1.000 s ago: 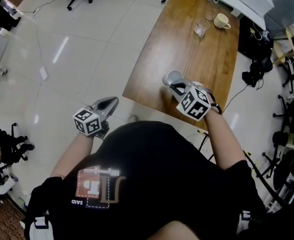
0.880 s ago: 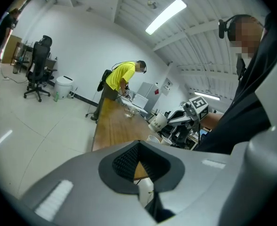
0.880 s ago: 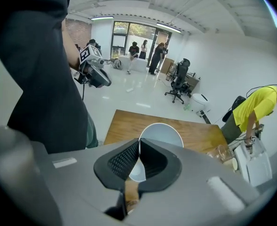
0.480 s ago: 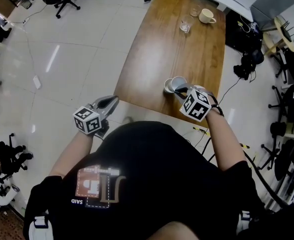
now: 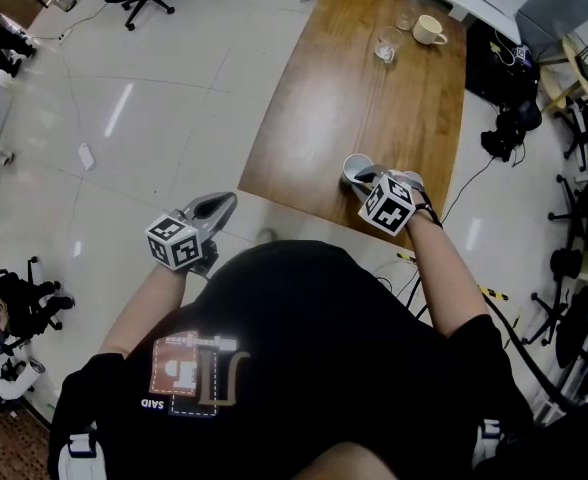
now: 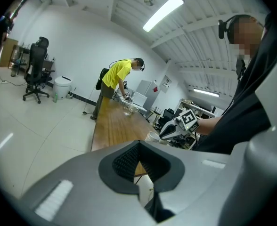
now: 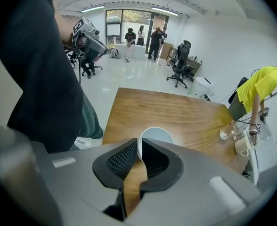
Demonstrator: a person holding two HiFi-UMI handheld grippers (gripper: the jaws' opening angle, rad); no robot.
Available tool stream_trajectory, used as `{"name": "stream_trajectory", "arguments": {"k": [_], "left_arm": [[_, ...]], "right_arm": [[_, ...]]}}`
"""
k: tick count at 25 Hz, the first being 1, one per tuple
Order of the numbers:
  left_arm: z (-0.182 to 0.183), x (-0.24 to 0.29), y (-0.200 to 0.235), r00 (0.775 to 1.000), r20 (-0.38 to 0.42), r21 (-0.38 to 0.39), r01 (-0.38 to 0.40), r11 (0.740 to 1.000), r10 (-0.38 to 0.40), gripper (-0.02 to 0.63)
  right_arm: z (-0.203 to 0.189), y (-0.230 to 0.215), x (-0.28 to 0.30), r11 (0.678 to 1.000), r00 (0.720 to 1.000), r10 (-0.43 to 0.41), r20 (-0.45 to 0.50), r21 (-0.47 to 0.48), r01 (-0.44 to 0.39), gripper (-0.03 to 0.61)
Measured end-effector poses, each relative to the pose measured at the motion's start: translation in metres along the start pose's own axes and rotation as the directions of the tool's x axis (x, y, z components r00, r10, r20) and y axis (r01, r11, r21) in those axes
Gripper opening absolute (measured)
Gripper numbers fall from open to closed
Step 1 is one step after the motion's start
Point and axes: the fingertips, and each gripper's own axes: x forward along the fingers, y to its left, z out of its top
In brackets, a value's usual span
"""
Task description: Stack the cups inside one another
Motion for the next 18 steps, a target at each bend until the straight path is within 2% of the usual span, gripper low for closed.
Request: {"name": "stream_trajectory", "arguments": {"k": [5, 8, 12, 15, 18], "left_arm": [[0.003, 0.007, 0.0, 1.0, 0.011, 0.0, 0.021, 1.0, -0.021, 0.002], [0.004, 0.013, -0.006, 0.999, 0.019, 0.003, 0.044, 0.999, -0.044, 0.002], [0.011, 0.026, -0.015, 0.997, 0.025, 0.013, 0.078, 0.997, -0.078, 0.002], [0.017, 0.036, -0.023, 0.995, 0.018, 0.026, 0.1, 0.995, -0.101, 0.002], [0.02, 0.043, -0.031, 0.994, 0.004, 0.035, 0.111, 0.993, -0.111, 0.002]], "right_arm": [[0.007, -0.018, -0.04, 0.995, 0.992, -0.079, 0.096, 0.075, 0.072, 0.054], [-0.015, -0.033, -0.075, 0.976, 0.978, -0.163, 0.129, 0.166, 0.141, 0.062], [-0.074, -0.037, -0.094, 0.951, 0.971, -0.227, 0.068, 0.229, 0.207, 0.099], [-0.111, -0.021, -0.088, 0.944, 0.974, -0.225, -0.004, 0.245, 0.22, 0.112], [-0.128, -0.011, -0.074, 0.949, 0.974, -0.223, -0.046, 0.22, 0.227, 0.118]]}}
